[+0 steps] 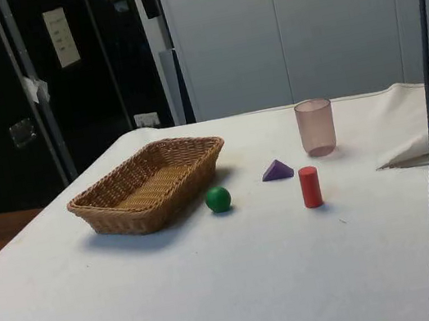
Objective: Pick up the triangular block and place it into the basket.
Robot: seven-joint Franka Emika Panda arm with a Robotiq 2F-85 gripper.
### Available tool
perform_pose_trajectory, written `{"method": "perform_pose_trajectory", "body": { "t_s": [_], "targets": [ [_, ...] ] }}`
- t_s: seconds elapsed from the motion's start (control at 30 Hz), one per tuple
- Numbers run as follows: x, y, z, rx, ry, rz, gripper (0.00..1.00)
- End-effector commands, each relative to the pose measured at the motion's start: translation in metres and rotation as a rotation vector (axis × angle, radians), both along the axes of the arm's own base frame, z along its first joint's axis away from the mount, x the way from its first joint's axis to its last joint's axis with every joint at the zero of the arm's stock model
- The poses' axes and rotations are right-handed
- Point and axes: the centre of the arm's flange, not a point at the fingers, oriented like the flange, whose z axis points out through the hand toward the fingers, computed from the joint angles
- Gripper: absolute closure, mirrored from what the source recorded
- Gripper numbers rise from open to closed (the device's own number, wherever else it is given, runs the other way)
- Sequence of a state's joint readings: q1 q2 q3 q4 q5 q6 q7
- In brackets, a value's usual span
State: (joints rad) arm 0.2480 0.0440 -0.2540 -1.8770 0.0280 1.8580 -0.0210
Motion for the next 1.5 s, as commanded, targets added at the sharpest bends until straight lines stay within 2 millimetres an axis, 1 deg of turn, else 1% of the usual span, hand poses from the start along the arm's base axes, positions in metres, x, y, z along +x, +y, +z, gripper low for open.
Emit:
{"method": "perform_pose_trajectory", "body": {
  "t_s": [0.0,0.1,0.27,0.3,0.37,0.53,0.57,0.6,0.67,0.87,1.07,1.1,1.33,1.37,1.4,1.43,1.47],
  "targets": [
    [0.0,0.0,-0.001,0.0,0.002,0.0,0.0],
    [-0.003,0.001,-0.005,-0.002,-0.005,0.001,0.0],
    [-0.016,0.001,-0.012,-0.007,-0.009,0.004,0.0],
    [-0.01,0.0,-0.012,0.002,0.009,0.004,0.0],
    [-0.021,0.0,-0.015,-0.01,-0.013,0.005,0.0],
    [-0.034,-0.001,-0.023,-0.02,-0.03,0.012,0.0],
    [-0.03,-0.001,-0.022,-0.009,-0.012,0.012,0.0],
    [-0.033,-0.001,-0.023,-0.01,-0.015,0.013,0.0],
    [-0.04,-0.001,-0.028,-0.025,-0.037,0.017,0.0],
    [-0.051,-0.002,-0.04,-0.025,-0.037,0.029,0.0],
    [-0.068,-0.003,-0.052,-0.043,-0.066,0.037,0.0],
    [-0.068,-0.003,-0.052,-0.043,-0.066,0.037,0.0],
    [-0.084,-0.003,-0.069,-0.047,-0.079,0.049,0.0],
    [-0.089,-0.003,-0.075,-0.048,-0.083,0.053,0.0],
    [-0.091,-0.002,-0.078,-0.049,-0.084,0.056,0.0],
    [-0.088,-0.003,-0.075,-0.04,-0.073,0.057,0.0],
    [-0.092,-0.002,-0.08,-0.05,-0.086,0.059,0.0]
  ]
}}
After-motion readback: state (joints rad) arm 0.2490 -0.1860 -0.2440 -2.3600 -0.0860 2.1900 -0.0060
